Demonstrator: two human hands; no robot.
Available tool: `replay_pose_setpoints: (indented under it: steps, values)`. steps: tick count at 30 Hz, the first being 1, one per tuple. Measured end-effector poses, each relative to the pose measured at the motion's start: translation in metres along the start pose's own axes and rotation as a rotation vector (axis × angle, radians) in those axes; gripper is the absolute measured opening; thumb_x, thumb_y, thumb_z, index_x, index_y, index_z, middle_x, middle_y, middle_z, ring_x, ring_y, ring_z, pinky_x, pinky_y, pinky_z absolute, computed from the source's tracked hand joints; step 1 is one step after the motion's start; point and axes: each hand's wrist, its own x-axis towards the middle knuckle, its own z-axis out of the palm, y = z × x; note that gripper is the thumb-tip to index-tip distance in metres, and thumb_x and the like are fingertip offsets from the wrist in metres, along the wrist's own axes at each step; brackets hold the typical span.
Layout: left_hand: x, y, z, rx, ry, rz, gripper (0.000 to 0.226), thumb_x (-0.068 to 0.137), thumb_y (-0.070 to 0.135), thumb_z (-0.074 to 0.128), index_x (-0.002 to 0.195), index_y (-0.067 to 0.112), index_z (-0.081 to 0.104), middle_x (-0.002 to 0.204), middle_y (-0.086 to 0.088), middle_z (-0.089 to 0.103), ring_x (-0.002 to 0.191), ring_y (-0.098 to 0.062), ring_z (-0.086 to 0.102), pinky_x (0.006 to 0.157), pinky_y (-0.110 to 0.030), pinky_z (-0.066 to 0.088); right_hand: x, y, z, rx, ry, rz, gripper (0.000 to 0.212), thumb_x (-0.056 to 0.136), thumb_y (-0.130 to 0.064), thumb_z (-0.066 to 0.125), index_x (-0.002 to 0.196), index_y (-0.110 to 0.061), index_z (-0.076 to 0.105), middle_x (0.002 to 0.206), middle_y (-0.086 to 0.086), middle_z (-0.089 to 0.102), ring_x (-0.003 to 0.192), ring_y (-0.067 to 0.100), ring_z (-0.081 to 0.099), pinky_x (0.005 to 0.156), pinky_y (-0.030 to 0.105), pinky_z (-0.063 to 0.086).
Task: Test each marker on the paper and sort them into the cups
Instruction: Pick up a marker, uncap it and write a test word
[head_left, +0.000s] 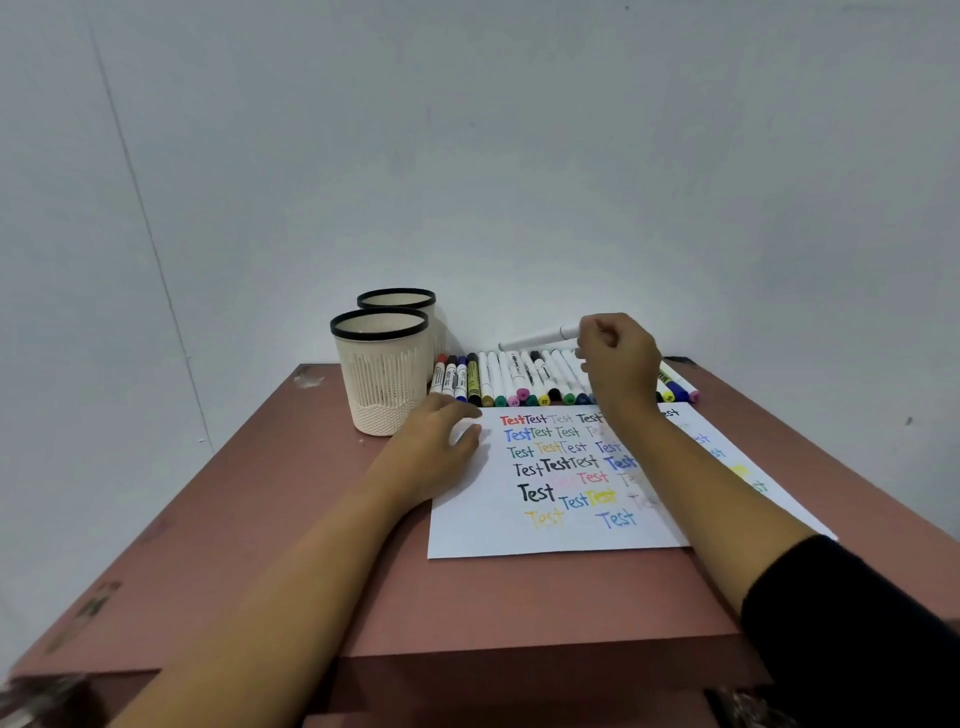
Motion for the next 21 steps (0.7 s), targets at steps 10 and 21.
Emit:
replay_pose_setpoints:
  steps: [10,21]
  values:
    - [-0.004,0.008,0.0,0.006,0.039,0.082,0.052,0.09,0.03,0.058,0.136,0.013,0.042,0.131,-0.005,0.047,0.121,-0.019,0.042,0.094,-0.015,0.026,-0.039,-0.011,-0.007,0.272,-0.026,0.345,0.028,0.097,-0.026,0.048,0.076,-0.009,0.052,0.058,0.004,0.056,0.047,0.012,0.05,0.044,0.02,0.046]
    - [-0.007,0.013,0.0,-0.025,-0.032,0.059,0.032,0.097,0.035,0.041,0.105,0.008,0.057,0.074,0.003,0.051,0.063,-0.011,0.042,0.052,-0.025,0.027,-0.046,-0.018,-0.006,0.561,-0.213,0.6,0.041,0.096,-0.046,0.045,0.081,-0.009,0.054,0.056,0.009,0.056,0.047,0.016,0.053,0.048,0.026,0.049]
